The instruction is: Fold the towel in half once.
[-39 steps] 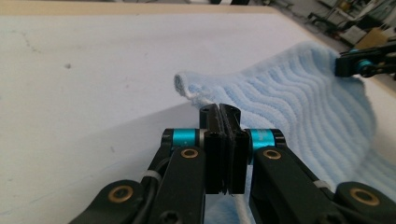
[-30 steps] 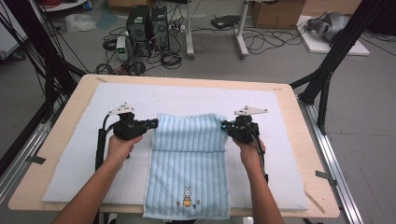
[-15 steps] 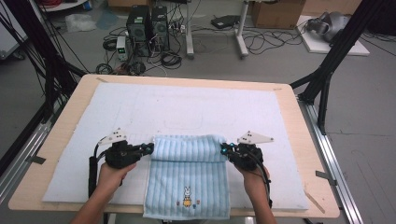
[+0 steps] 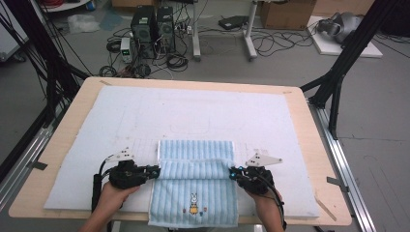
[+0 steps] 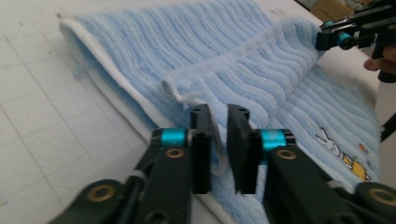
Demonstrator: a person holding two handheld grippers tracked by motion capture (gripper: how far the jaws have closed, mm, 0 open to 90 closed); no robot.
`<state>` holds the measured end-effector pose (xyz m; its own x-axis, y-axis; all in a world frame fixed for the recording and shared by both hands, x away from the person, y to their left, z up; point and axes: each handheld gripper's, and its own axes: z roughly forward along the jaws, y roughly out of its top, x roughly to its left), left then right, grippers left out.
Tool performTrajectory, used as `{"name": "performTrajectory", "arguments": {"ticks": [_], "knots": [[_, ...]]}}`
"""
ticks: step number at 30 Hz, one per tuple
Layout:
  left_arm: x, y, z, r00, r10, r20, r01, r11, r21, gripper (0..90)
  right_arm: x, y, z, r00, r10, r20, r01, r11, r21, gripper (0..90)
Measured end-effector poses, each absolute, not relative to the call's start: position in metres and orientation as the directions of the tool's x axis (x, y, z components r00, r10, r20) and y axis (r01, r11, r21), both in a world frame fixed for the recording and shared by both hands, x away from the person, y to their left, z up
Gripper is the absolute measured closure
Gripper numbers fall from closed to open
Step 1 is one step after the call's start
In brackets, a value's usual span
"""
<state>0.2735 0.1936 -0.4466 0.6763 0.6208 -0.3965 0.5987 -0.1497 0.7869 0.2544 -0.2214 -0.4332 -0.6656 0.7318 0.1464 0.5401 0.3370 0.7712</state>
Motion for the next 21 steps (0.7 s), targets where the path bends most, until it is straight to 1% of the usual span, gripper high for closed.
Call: {"name": "performTrajectory", "arguments": {"ticks": [1,3,5,6,7,9,11,12,15,17,19,20,21], "knots": [[0.276,0.196,-0.445,0.663,0.637,-0.393,0.597,-0.135,0.79,63.1,0.253,-0.222,-0.432,-0.668,0.729,0.151,0.54,0.335,0.772,81.1],[0.283,0.202,-0.441,0.637,0.671,-0.381,0.592,-0.109,0.798,55.1,0.252,-0.226,-0.428,-0.66,0.733,0.167,0.536,0.304,0.788,73.7],[0.293,0.208,-0.438,0.614,0.691,-0.381,0.587,-0.078,0.806,51.6,0.257,-0.231,-0.421,-0.638,0.748,0.184,0.527,0.249,0.812,65.9],[0.299,0.209,-0.436,0.606,0.696,-0.385,0.586,-0.063,0.808,50.8,0.261,-0.233,-0.418,-0.624,0.759,0.186,0.523,0.229,0.821,63.5],[0.305,0.21,-0.435,0.6,0.7,-0.387,0.582,-0.051,0.811,50.9,0.266,-0.234,-0.416,-0.607,0.771,0.19,0.523,0.208,0.827,61.9],[0.317,0.21,-0.434,0.581,0.705,-0.407,0.593,-0.023,0.805,51.6,0.28,-0.235,-0.414,-0.58,0.793,0.186,0.524,0.188,0.831,61.9],[0.327,0.205,-0.436,0.577,0.707,-0.408,0.595,-0.022,0.803,54.6,0.297,-0.233,-0.415,-0.561,0.814,0.149,0.534,0.218,0.817,63.0],[0.331,0.203,-0.438,0.58,0.707,-0.405,0.605,-0.04,0.795,56.6,0.305,-0.23,-0.417,-0.551,0.826,0.121,0.539,0.241,0.807,64.4],[0.339,0.194,-0.442,0.578,0.721,-0.382,0.613,-0.075,0.786,60.1,0.321,-0.226,-0.426,-0.535,0.837,0.113,0.583,0.269,0.767,64.4],[0.342,0.188,-0.445,0.577,0.727,-0.372,0.616,-0.089,0.782,60.0,0.325,-0.223,-0.431,-0.531,0.838,0.124,0.597,0.266,0.757,62.9],[0.345,0.182,-0.45,0.585,0.73,-0.353,0.624,-0.127,0.771,60.0,0.328,-0.22,-0.436,-0.532,0.837,0.13,0.608,0.27,0.747,61.6],[0.345,0.18,-0.452,0.587,0.735,-0.34,0.622,-0.14,0.771,61.2,0.33,-0.218,-0.439,-0.534,0.835,0.129,0.617,0.281,0.735,62.9],[0.345,0.179,-0.453,0.597,0.729,-0.334,0.616,-0.15,0.773,65.4,0.331,-0.217,-0.441,-0.535,0.834,0.131,0.627,0.289,0.723,66.4]]}}
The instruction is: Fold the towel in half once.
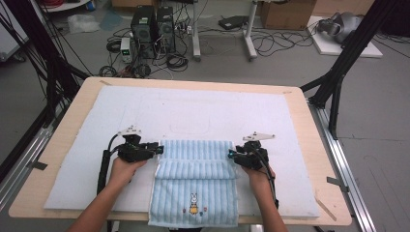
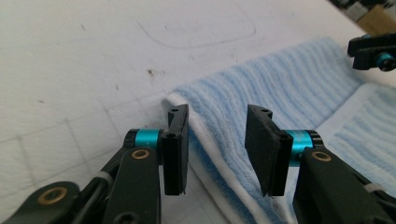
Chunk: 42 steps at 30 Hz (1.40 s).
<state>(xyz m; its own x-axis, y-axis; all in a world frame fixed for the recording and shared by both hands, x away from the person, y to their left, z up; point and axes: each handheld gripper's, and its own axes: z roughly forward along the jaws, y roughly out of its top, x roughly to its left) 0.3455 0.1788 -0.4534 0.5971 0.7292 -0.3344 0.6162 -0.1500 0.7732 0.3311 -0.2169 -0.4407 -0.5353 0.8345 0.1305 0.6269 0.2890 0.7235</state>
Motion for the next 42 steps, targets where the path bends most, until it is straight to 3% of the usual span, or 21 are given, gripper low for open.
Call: {"name": "performTrajectory", "arguments": {"ticks": [2,3,7,14,15,16,18,20,26,30,33,35,37,38,42], "knots": [[0.345,0.177,-0.453,0.623,0.718,-0.311,0.59,-0.169,0.79,83.2,0.333,-0.216,-0.443,-0.557,0.818,0.147,0.629,0.3,0.717,80.4],[0.345,0.178,-0.452,0.628,0.717,-0.303,0.573,-0.163,0.803,85.1,0.332,-0.215,-0.443,-0.566,0.813,0.134,0.619,0.312,0.721,86.5],[0.355,0.183,-0.446,0.613,0.713,-0.34,0.567,-0.097,0.818,85.6,0.334,-0.214,-0.439,-0.575,0.811,0.106,0.589,0.322,0.741,87.3],[0.369,0.178,-0.447,0.575,0.749,-0.329,0.61,-0.125,0.782,84.3,0.349,-0.213,-0.439,-0.532,0.841,0.095,0.593,0.29,0.751,86.9],[0.369,0.177,-0.448,0.558,0.764,-0.323,0.617,-0.122,0.777,79.8,0.351,-0.213,-0.441,-0.53,0.842,0.096,0.598,0.292,0.746,84.8],[0.369,0.178,-0.448,0.541,0.781,-0.312,0.626,-0.127,0.769,69.7,0.351,-0.212,-0.441,-0.526,0.845,0.091,0.601,0.294,0.743,79.7],[0.369,0.18,-0.447,0.53,0.791,-0.305,0.634,-0.131,0.762,56.0,0.35,-0.213,-0.441,-0.502,0.859,0.098,0.608,0.27,0.747,61.9],[0.368,0.18,-0.447,0.53,0.792,-0.303,0.637,-0.136,0.759,51.3,0.35,-0.215,-0.44,-0.471,0.875,0.109,0.618,0.239,0.749,49.7],[0.365,0.173,-0.448,0.545,0.793,-0.271,0.634,-0.178,0.753,46.5,0.352,-0.208,-0.446,-0.487,0.868,0.095,0.634,0.277,0.722,35.3],[0.36,0.167,-0.448,0.568,0.808,-0.158,0.582,-0.258,0.771,53.3,0.351,-0.2,-0.447,-0.51,0.858,0.058,0.622,0.321,0.714,23.9],[0.355,0.167,-0.451,0.573,0.809,-0.133,0.551,-0.26,0.793,65.5,0.349,-0.195,-0.449,-0.529,0.848,0.027,0.609,0.358,0.708,16.2],[0.354,0.165,-0.451,0.597,0.791,-0.132,0.544,-0.278,0.792,81.8,0.349,-0.194,-0.449,-0.525,0.85,0.031,0.616,0.355,0.704,15.5],[0.354,0.165,-0.451,0.597,0.791,-0.137,0.545,-0.275,0.792,84.5,0.348,-0.194,-0.448,-0.529,0.848,0.028,0.616,0.362,0.699,17.8],[0.354,0.166,-0.452,0.59,0.792,-0.158,0.556,-0.256,0.791,85.0,0.347,-0.194,-0.447,-0.533,0.845,0.029,0.617,0.365,0.697,25.5],[0.358,0.17,-0.452,0.564,0.796,-0.221,0.584,-0.195,0.788,85.8,0.34,-0.192,-0.443,-0.592,0.804,0.065,0.595,0.381,0.707,71.0]]}}
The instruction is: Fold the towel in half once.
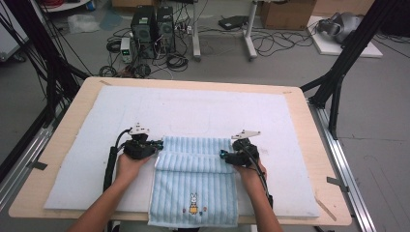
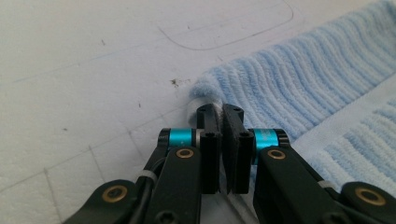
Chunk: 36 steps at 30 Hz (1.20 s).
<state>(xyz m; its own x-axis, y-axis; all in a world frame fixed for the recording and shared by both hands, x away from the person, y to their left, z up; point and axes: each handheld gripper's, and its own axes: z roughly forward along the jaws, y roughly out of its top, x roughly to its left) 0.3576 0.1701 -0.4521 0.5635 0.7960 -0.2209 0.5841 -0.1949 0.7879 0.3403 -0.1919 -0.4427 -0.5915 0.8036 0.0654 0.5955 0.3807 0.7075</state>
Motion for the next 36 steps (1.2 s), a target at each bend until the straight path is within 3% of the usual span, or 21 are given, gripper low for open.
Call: {"name": "performTrajectory", "arguments": {"ticks": [1,4,22,33,36], "knots": [[0.358,0.17,-0.452,0.562,0.796,-0.222,0.584,-0.192,0.789,86.0,0.34,-0.191,-0.443,-0.604,0.792,0.088,0.598,0.377,0.707,77.0],[0.362,0.172,-0.451,0.551,0.794,-0.255,0.585,-0.15,0.797,86.2,0.342,-0.193,-0.443,-0.61,0.784,0.116,0.601,0.363,0.712,80.8],[0.425,0.183,-0.437,0.512,0.79,-0.337,0.58,-0.028,0.814,86.1,0.396,-0.187,-0.421,-0.57,0.82,0.052,0.551,0.335,0.765,80.9],[0.445,0.177,-0.441,0.512,0.793,-0.329,0.596,-0.053,0.801,85.8,0.421,-0.184,-0.424,-0.532,0.846,0.032,0.565,0.327,0.758,80.3],[0.445,0.175,-0.444,0.519,0.799,-0.303,0.598,-0.086,0.797,79.3,0.424,-0.185,-0.429,-0.519,0.854,0.039,0.577,0.316,0.753,77.0]]}}
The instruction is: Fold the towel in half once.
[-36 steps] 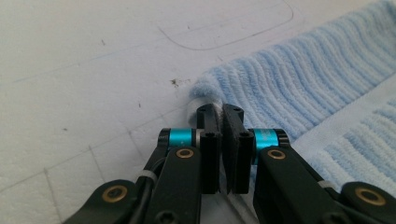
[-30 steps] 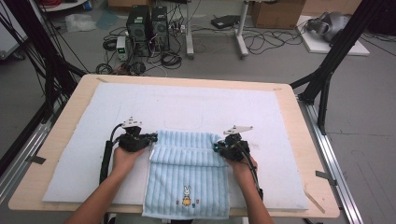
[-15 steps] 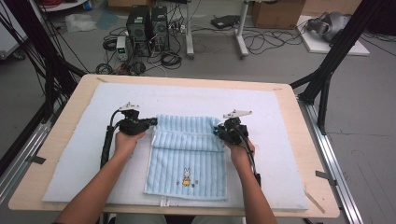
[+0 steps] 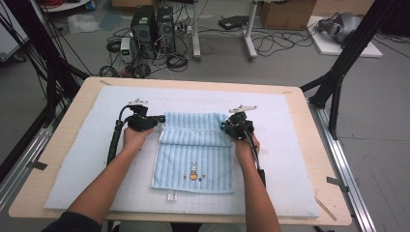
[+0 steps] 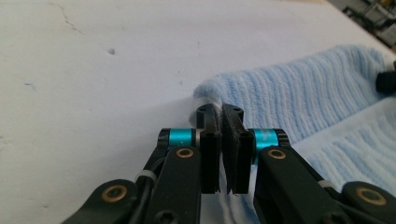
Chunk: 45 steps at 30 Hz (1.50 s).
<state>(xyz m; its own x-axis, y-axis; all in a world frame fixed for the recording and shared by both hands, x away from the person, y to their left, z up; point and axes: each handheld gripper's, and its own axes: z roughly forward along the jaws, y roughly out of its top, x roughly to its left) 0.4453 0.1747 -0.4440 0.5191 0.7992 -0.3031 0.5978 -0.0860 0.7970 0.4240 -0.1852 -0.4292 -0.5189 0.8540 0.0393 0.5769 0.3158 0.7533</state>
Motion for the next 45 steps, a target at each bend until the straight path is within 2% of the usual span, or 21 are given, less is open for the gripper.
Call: {"name": "performTrajectory", "arguments": {"ticks": [2,5,10,12,16,19,21,23,26,28,31,45], "knots": [[0.445,0.177,-0.443,0.513,0.802,-0.305,0.594,-0.076,0.801,67.2,0.425,-0.187,-0.43,-0.506,0.862,0.039,0.579,0.306,0.756,65.4],[0.442,0.18,-0.436,0.523,0.798,-0.3,0.576,-0.072,0.814,62.0,0.423,-0.195,-0.426,-0.475,0.876,0.085,0.584,0.242,0.775,55.1],[0.431,0.176,-0.432,0.581,0.761,-0.288,0.554,-0.111,0.825,59.0,0.416,-0.212,-0.415,-0.462,0.876,0.134,0.571,0.179,0.801,55.1],[0.429,0.171,-0.433,0.599,0.748,-0.287,0.565,-0.141,0.813,55.0,0.413,-0.216,-0.414,-0.475,0.868,0.148,0.576,0.179,0.798,55.1],[0.423,0.163,-0.433,0.627,0.738,-0.251,0.543,-0.182,0.82,53.8,0.407,-0.219,-0.419,-0.501,0.852,0.149,0.593,0.214,0.776,55.9],[0.419,0.159,-0.44,0.644,0.73,-0.23,0.542,-0.223,0.81,58.5,0.404,-0.219,-0.427,-0.539,0.831,0.135,0.594,0.261,0.761,63.4],[0.417,0.157,-0.445,0.65,0.729,-0.213,0.541,-0.248,0.804,66.1,0.402,-0.216,-0.432,-0.56,0.817,0.138,0.597,0.282,0.751,65.4],[0.415,0.157,-0.448,0.657,0.731,-0.183,0.537,-0.283,0.795,77.3,0.402,-0.212,-0.435,-0.579,0.804,0.133,0.597,0.307,0.741,66.3],[0.414,0.157,-0.446,0.662,0.732,-0.165,0.526,-0.296,0.797,87.6,0.403,-0.206,-0.441,-0.591,0.799,0.109,0.61,0.355,0.709,69.6],[0.413,0.158,-0.445,0.661,0.73,-0.173,0.527,-0.287,0.8,88.2,0.403,-0.207,-0.44,-0.586,0.803,0.109,0.613,0.352,0.708,77.0],[0.411,0.159,-0.444,0.661,0.727,-0.186,0.522,-0.267,0.81,88.6,0.402,-0.208,-0.438,-0.586,0.804,0.102,0.61,0.355,0.708,81.1],[0.381,0.174,-0.43,0.691,0.677,-0.253,0.471,-0.155,0.869,88.9,0.375,-0.208,-0.415,-0.616,0.784,0.076,0.537,0.348,0.768,82.0]]}}
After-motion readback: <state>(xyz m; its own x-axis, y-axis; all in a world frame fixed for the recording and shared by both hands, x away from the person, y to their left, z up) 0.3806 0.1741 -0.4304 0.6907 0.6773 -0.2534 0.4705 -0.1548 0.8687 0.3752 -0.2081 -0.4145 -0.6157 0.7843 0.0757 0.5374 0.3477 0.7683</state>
